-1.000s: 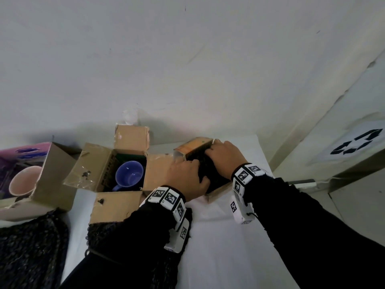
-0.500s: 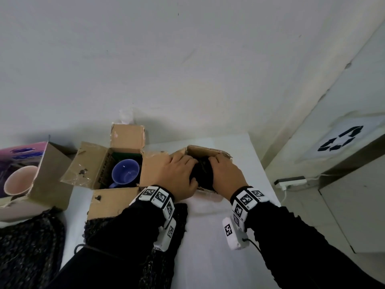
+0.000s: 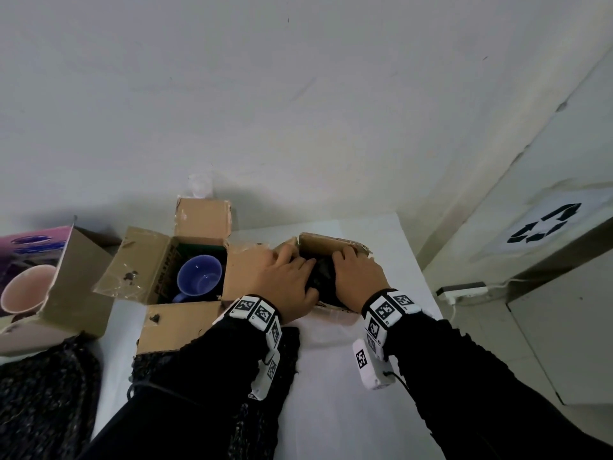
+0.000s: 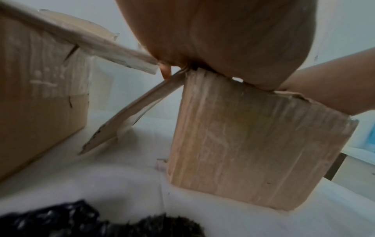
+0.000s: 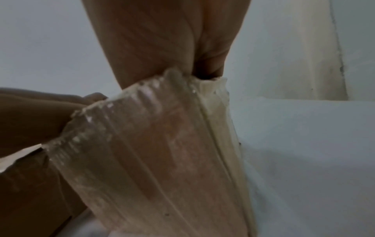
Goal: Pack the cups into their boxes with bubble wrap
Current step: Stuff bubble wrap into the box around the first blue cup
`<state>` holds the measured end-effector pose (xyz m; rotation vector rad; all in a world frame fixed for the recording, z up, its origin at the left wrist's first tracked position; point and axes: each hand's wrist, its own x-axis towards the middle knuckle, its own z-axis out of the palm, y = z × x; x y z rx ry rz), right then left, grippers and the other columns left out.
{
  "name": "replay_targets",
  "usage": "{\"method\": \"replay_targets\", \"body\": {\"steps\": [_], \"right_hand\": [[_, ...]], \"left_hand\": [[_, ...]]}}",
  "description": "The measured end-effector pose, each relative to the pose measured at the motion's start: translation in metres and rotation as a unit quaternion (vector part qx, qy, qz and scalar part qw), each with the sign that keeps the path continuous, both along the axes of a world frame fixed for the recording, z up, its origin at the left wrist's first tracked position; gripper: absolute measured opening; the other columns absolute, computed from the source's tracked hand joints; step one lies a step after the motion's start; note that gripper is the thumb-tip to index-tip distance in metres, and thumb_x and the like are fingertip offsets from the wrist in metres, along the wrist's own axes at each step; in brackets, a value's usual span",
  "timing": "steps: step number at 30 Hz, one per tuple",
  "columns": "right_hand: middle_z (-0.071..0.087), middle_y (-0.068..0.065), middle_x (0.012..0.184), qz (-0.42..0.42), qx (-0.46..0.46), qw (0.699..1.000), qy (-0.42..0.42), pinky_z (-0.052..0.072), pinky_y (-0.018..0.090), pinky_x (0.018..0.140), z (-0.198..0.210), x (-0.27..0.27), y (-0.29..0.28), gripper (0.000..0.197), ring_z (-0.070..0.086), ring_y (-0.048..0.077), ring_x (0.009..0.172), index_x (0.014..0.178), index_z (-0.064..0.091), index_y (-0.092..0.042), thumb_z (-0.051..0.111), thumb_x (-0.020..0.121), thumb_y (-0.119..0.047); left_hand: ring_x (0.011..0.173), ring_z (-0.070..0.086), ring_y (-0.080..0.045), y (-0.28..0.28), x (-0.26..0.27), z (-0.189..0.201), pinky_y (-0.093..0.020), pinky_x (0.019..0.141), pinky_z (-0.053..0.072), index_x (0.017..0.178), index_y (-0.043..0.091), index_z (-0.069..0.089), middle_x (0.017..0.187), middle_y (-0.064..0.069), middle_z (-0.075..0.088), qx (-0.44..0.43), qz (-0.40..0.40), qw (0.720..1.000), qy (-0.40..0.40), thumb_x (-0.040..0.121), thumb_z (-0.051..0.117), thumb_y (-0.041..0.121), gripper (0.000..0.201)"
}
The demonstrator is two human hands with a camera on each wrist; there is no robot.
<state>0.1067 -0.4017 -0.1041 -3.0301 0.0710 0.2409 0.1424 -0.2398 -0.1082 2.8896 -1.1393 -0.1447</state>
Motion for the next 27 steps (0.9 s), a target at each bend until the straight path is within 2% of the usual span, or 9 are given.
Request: {"method": "replay_targets", "body": {"steps": [3, 7, 10, 12, 14, 16, 19, 23, 27], "right_hand": [[0.05, 0.014, 0.125, -0.02, 0.003, 1.0, -0.007, 0.041, 0.035, 0.068, 0.001, -0.001, 0.002, 0.028, 0.06, 0.031, 0.099, 0.12, 0.043, -0.007, 0.038, 0.094, -0.018], [0.053, 0.017, 0.126, -0.114, 0.062, 0.991, -0.014, 0.046, 0.038, 0.081, 0.009, -0.003, 0.001, 0.032, 0.058, 0.034, 0.107, 0.122, 0.041, -0.006, 0.04, 0.093, -0.016], [0.06, 0.011, 0.117, -0.119, 0.124, 0.984, -0.039, 0.041, 0.033, 0.074, 0.021, -0.004, -0.011, 0.03, 0.058, 0.034, 0.099, 0.121, 0.045, -0.009, 0.04, 0.092, -0.016], [0.063, 0.009, 0.101, -0.055, 0.091, 0.992, -0.069, 0.037, 0.031, 0.065, 0.027, -0.009, -0.022, 0.019, 0.06, 0.032, 0.085, 0.104, 0.051, -0.014, 0.039, 0.095, -0.026], [0.059, -0.001, 0.079, 0.025, 0.064, 0.996, -0.064, 0.036, 0.031, 0.058, 0.027, -0.018, -0.033, 0.032, 0.058, 0.025, 0.071, 0.083, 0.048, -0.019, 0.041, 0.094, -0.048], [0.053, -0.007, 0.075, 0.082, 0.069, 0.994, -0.035, 0.037, 0.03, 0.057, 0.023, -0.03, -0.041, 0.043, 0.051, 0.016, 0.067, 0.079, 0.047, -0.021, 0.049, 0.085, -0.064], [0.055, -0.009, 0.082, 0.107, 0.113, 0.987, -0.047, 0.044, 0.032, 0.062, 0.013, -0.04, -0.051, 0.044, 0.052, 0.014, 0.073, 0.087, 0.053, -0.022, 0.055, 0.08, -0.066], [0.062, -0.008, 0.081, 0.125, 0.124, 0.982, -0.065, 0.047, 0.034, 0.069, 0.005, -0.048, -0.049, 0.059, 0.056, 0.016, 0.077, 0.092, 0.063, -0.024, 0.031, 0.082, -0.073], [0.064, -0.002, 0.087, 0.115, 0.091, 0.987, -0.06, 0.046, 0.036, 0.074, 0.001, -0.05, -0.037, 0.065, 0.055, 0.018, 0.085, 0.097, 0.069, -0.022, 0.021, 0.089, -0.066]], "left_hand": [[0.125, 0.04, -0.026, 0.002, 0.0, -0.001, -0.044, 0.099, 0.029, 0.132, 0.02, 0.052, 0.134, 0.001, 0.053, -0.077, -0.013, 0.996, -0.034, 0.082, 0.032, 0.042, 0.059], [0.1, 0.053, -0.027, -0.001, 0.001, 0.005, -0.042, 0.084, 0.041, 0.107, 0.022, 0.06, 0.111, 0.001, 0.06, -0.144, -0.079, 0.978, -0.126, 0.09, 0.047, 0.03, 0.023], [0.096, 0.052, -0.022, 0.003, -0.011, 0.002, -0.04, 0.082, 0.043, 0.105, 0.023, 0.061, 0.101, 0.003, 0.06, -0.09, -0.117, 0.986, -0.075, 0.089, 0.041, 0.06, 0.044], [0.103, 0.051, -0.019, 0.005, -0.017, -0.003, -0.037, 0.087, 0.04, 0.105, 0.025, 0.061, 0.105, 0.006, 0.059, -0.043, -0.099, 0.992, -0.072, 0.081, 0.041, 0.072, 0.056], [0.105, 0.053, -0.019, 0.007, -0.018, -0.006, -0.036, 0.087, 0.038, 0.1, 0.025, 0.063, 0.104, 0.006, 0.061, -0.044, -0.083, 0.992, -0.08, 0.08, 0.04, 0.07, 0.054], [0.101, 0.056, -0.02, 0.004, -0.018, -0.005, -0.036, 0.084, 0.04, 0.093, 0.024, 0.066, 0.098, 0.006, 0.062, -0.037, -0.083, 0.991, -0.099, 0.08, 0.039, 0.067, 0.052], [0.105, 0.056, -0.02, 0.002, -0.015, -0.006, -0.037, 0.088, 0.039, 0.093, 0.024, 0.068, 0.098, 0.006, 0.064, -0.032, -0.09, 0.988, -0.12, 0.081, 0.043, 0.067, 0.051], [0.114, 0.052, -0.025, 0.008, -0.016, -0.004, -0.037, 0.089, 0.033, 0.102, 0.022, 0.066, 0.111, 0.001, 0.062, -0.078, -0.07, 0.985, -0.139, 0.078, 0.047, 0.063, 0.051], [0.107, 0.05, -0.023, 0.014, -0.027, -0.003, -0.036, 0.082, 0.042, 0.111, 0.025, 0.059, 0.121, 0.001, 0.05, -0.141, -0.02, 0.984, -0.11, 0.073, 0.062, 0.062, 0.054]]}}
